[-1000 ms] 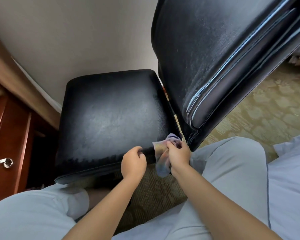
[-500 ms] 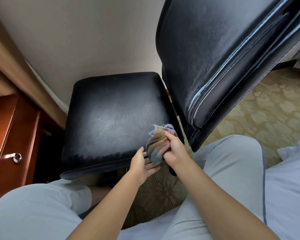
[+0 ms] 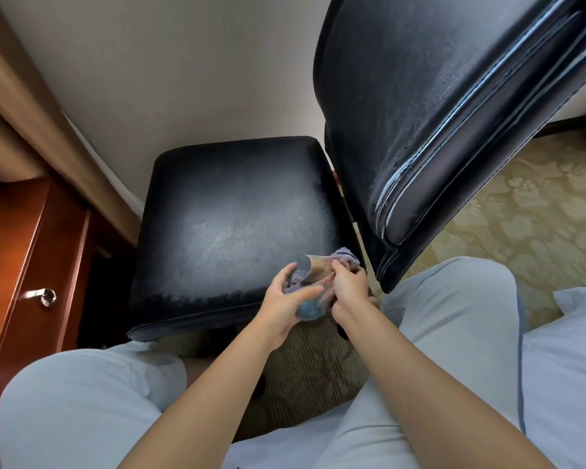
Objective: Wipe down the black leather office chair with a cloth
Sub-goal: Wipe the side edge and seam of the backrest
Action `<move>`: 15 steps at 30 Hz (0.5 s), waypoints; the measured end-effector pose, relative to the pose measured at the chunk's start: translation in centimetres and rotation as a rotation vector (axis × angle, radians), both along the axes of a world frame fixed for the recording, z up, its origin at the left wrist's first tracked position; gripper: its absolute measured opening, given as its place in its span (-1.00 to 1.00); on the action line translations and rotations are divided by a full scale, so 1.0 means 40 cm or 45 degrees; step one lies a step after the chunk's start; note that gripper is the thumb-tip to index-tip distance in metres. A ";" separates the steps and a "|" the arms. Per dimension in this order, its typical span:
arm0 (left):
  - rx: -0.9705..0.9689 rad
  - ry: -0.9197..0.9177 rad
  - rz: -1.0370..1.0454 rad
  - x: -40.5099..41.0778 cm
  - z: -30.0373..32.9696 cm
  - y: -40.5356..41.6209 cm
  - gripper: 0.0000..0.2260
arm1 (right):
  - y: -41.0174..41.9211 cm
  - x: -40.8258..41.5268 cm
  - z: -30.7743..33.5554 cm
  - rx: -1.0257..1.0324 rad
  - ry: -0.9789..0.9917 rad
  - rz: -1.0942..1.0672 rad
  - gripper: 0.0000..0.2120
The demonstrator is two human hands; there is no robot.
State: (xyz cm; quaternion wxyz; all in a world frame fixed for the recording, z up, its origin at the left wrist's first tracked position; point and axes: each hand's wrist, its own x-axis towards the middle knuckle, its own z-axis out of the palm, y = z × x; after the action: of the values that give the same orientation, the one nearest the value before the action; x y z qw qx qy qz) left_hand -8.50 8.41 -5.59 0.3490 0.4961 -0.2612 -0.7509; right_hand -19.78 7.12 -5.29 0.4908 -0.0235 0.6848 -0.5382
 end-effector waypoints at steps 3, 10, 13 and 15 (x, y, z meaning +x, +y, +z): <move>0.137 -0.088 0.269 -0.009 0.002 -0.021 -0.88 | 0.006 -0.004 0.013 -0.024 -0.196 0.088 -0.75; 0.178 -0.223 0.503 -0.020 0.005 -0.040 -0.83 | 0.003 0.003 0.027 -0.010 -0.388 0.233 -0.91; 0.184 -0.130 0.517 -0.015 0.015 -0.028 -0.77 | -0.003 -0.010 0.010 0.067 -0.198 0.131 -0.81; 0.110 -0.139 0.428 -0.015 0.009 -0.015 -0.82 | -0.003 -0.018 -0.005 0.154 -0.032 0.089 -0.69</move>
State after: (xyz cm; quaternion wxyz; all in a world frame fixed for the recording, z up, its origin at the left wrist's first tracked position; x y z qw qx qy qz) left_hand -9.08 7.81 -5.22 0.4333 0.5873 -0.1608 -0.6644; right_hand -20.52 7.02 -5.50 0.5184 -0.0112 0.7085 -0.4787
